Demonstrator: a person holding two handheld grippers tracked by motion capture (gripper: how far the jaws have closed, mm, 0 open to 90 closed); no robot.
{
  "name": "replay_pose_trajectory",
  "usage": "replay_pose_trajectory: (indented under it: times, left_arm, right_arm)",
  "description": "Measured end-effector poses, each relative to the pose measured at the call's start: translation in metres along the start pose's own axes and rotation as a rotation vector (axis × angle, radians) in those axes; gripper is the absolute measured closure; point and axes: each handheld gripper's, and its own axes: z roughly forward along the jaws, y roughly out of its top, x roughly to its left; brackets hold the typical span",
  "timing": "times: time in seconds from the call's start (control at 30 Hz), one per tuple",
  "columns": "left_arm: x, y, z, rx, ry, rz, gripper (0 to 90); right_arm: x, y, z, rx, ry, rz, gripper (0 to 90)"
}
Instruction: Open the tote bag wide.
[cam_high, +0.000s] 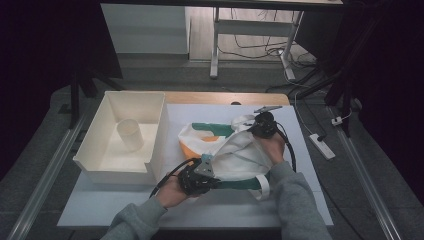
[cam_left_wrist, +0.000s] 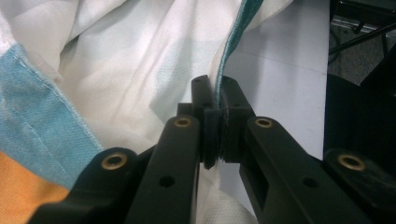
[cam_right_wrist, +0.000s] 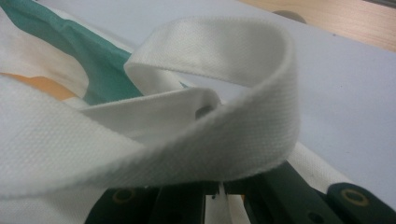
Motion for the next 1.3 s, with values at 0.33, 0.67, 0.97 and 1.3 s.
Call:
replay_pose_trajectory:
  times: [0.33, 0.67, 0.97, 1.3]
  left_arm:
    - [-0.002, 0.000, -0.001, -0.013, 0.010, -0.003, 86.1]
    - [-0.002, 0.002, -0.007, -0.070, -0.005, -0.018, 73.5]
    - [-0.003, 0.003, -0.020, -0.138, 0.018, -0.040, 60.8]
    - [0.004, 0.005, -0.043, -0.222, 0.088, -0.083, 58.8]
  right_arm:
    - [0.008, 0.004, -0.036, -0.030, 0.007, -0.017, 55.0]
    - [0.047, -0.019, -0.104, -0.111, 0.074, -0.083, 42.3]
    - [0.069, -0.046, -0.119, -0.127, 0.141, -0.148, 44.8]
    - [0.078, -0.061, -0.119, -0.107, 0.165, -0.165, 46.0]
